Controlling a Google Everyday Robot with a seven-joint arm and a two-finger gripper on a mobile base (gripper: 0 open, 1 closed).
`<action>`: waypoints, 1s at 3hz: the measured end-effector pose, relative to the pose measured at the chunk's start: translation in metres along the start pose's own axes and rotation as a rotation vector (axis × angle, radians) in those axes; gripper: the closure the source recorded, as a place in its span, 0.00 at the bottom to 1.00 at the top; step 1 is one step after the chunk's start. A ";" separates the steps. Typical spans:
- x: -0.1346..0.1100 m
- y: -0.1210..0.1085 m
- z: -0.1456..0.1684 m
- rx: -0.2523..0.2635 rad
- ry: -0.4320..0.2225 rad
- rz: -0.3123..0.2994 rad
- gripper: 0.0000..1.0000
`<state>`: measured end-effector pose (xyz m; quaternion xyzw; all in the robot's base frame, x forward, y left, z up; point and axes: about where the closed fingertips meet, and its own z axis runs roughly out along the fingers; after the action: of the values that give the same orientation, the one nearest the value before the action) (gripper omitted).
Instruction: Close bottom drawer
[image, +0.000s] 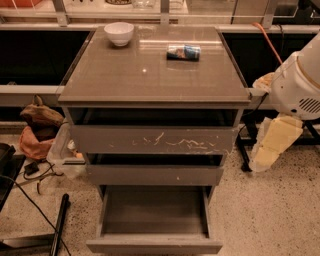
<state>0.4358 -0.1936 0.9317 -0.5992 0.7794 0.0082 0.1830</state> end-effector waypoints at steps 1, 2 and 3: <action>0.000 0.000 0.000 0.000 0.000 0.000 0.00; -0.006 0.002 0.014 0.000 -0.051 0.024 0.00; -0.018 0.018 0.081 -0.082 -0.152 0.074 0.00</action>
Offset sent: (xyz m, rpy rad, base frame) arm 0.0112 0.0240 -0.0354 0.1504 -0.0134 -0.0339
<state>0.4448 -0.1527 0.8575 -0.5746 0.7838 0.0924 0.2165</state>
